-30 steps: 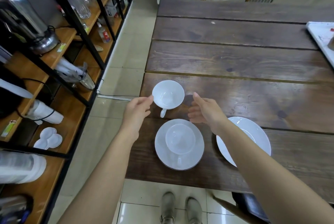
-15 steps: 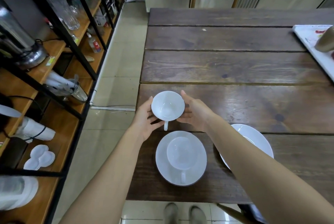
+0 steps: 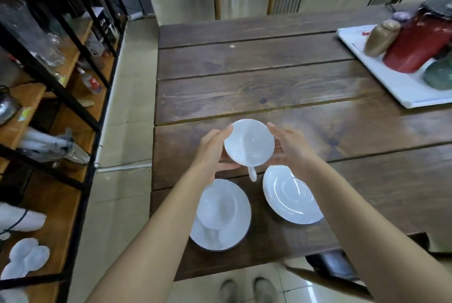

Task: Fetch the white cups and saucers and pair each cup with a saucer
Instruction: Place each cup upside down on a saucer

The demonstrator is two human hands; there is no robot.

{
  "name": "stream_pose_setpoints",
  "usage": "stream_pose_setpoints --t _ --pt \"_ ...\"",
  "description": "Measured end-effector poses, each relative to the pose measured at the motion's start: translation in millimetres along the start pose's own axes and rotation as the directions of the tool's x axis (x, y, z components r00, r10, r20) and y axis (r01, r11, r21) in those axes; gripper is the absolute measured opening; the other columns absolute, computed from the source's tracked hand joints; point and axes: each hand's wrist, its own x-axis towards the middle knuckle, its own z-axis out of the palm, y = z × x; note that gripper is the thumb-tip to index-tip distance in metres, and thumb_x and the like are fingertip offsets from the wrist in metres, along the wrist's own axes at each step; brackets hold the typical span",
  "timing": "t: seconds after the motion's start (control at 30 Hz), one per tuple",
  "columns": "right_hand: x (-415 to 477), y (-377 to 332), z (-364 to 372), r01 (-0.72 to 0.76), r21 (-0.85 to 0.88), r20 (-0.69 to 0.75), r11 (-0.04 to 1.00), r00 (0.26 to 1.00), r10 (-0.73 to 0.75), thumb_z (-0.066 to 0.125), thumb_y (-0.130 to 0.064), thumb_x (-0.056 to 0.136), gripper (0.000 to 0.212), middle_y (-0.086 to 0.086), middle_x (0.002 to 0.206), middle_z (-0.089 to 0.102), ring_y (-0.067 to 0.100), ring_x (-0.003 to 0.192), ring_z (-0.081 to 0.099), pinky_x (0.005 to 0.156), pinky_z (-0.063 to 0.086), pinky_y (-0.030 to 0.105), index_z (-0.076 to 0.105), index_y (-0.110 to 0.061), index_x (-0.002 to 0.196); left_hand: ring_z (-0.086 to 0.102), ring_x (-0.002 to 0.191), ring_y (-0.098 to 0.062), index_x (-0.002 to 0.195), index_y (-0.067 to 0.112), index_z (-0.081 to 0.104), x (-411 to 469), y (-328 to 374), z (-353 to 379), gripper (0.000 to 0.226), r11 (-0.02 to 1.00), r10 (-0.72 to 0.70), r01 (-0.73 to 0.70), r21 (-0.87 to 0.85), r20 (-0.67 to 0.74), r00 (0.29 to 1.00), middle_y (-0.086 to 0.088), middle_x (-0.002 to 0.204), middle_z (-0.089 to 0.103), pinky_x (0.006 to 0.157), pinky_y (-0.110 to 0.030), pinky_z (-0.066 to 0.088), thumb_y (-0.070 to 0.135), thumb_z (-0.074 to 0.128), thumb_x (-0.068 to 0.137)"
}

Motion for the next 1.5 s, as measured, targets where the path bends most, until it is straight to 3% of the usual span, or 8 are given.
stream_pose_setpoints --t 0.13,0.33,0.5,0.7,0.8,1.17,1.37,1.5 --pt "-11.2 12.9 -40.3 0.003 -0.024 -0.07 1.0 0.998 -0.005 0.055 -0.042 0.09 0.036 0.006 0.103 0.065 0.025 0.087 0.066 0.05 0.058 0.03 0.061 -0.013 0.111 0.06 0.1 -0.03 0.098 0.021 0.053 -1.8 -14.2 41.1 0.034 0.994 -0.067 0.06 0.088 0.083 0.994 -0.008 0.116 0.056 0.066 -0.04 0.061 0.05 0.06 0.082" --pt "-22.2 36.7 -79.6 -0.067 0.011 -0.086 0.998 0.994 0.067 0.055 -0.041 0.09 0.028 0.005 0.095 0.069 0.026 0.08 0.067 0.05 0.056 0.031 0.064 -0.015 0.095 0.058 0.1 -0.027 0.091 0.03 0.046 -8.8 -33.2 79.1 0.031 0.981 -0.152 0.128 0.144 0.17 0.974 0.002 0.108 0.051 0.066 -0.04 0.06 0.057 0.057 0.081" --pt "-26.6 56.5 -89.3 -0.118 0.004 -0.09 0.993 0.989 0.118 0.055 -0.039 0.091 0.034 0.01 0.108 0.066 0.032 0.095 0.065 0.056 0.055 0.033 0.064 -0.011 0.108 0.062 0.094 -0.028 0.092 0.025 0.047 -12.6 -45.9 88.4 0.036 0.964 -0.23 0.198 0.176 0.186 0.955 -0.002 0.106 0.053 0.074 -0.045 0.06 0.056 0.059 0.08" --pt "-26.6 64.1 -94.8 -0.141 -0.016 -0.065 0.99 0.988 0.14 0.052 -0.041 0.092 0.038 0.004 0.104 0.063 0.023 0.09 0.062 0.055 0.056 0.031 0.061 -0.009 0.111 0.061 0.096 -0.028 0.111 0.022 0.045 -13.8 -52.5 94.2 0.047 0.953 -0.279 0.249 0.173 0.179 0.944 -0.001 0.106 0.051 0.074 -0.044 0.06 0.054 0.06 0.08" --pt "-26.2 67.5 -98.6 -0.128 -0.019 -0.057 0.992 0.99 0.127 0.052 -0.041 0.092 0.036 0.0 0.098 0.064 0.021 0.088 0.063 0.057 0.057 0.032 0.062 -0.01 0.109 0.06 0.09 -0.026 0.115 0.024 0.043 -14.9 -55.0 96.8 0.048 0.951 -0.286 0.258 0.169 0.178 0.941 0.002 0.102 0.05 0.064 -0.038 0.061 0.053 0.06 0.081" --pt "-21.3 75.3 -102.0 -0.123 -0.01 -0.047 0.992 0.991 0.123 0.056 -0.041 0.09 0.022 -0.003 0.093 0.063 0.018 0.081 0.063 0.044 0.054 0.024 0.063 -0.021 0.089 0.062 0.099 -0.032 0.116 0.018 0.045 -15.9 -59.1 96.2 0.047 0.949 -0.289 0.261 0.178 0.154 0.945 -0.005 0.109 0.052 0.071 -0.041 0.061 0.047 0.061 0.082" --pt "-21.3 76.0 -104.4 -0.116 -0.015 -0.016 0.993 0.993 0.116 0.055 -0.038 0.092 0.032 0.001 0.095 0.065 0.019 0.082 0.064 0.054 0.057 0.029 0.064 -0.011 0.104 0.061 0.098 -0.029 0.111 0.018 0.048 -17.4 -59.0 95.9 0.042 0.938 -0.291 0.26 0.229 0.116 0.95 -0.005 0.111 0.052 0.073 -0.041 0.06 0.048 0.059 0.084" --pt "-19.5 80.0 -108.0 -0.079 -0.079 -0.037 0.994 0.996 0.076 0.055 -0.038 0.092 0.031 0.002 0.092 0.065 0.016 0.079 0.062 0.063 0.056 0.032 0.064 -0.011 0.103 0.055 0.095 -0.018 0.106 0.014 0.052 -16.4 -60.2 96.7 0.042 0.902 -0.189 0.146 0.407 0.068 0.98 -0.001 0.109 0.053 0.083 -0.036 0.051 0.05 0.056 0.085"
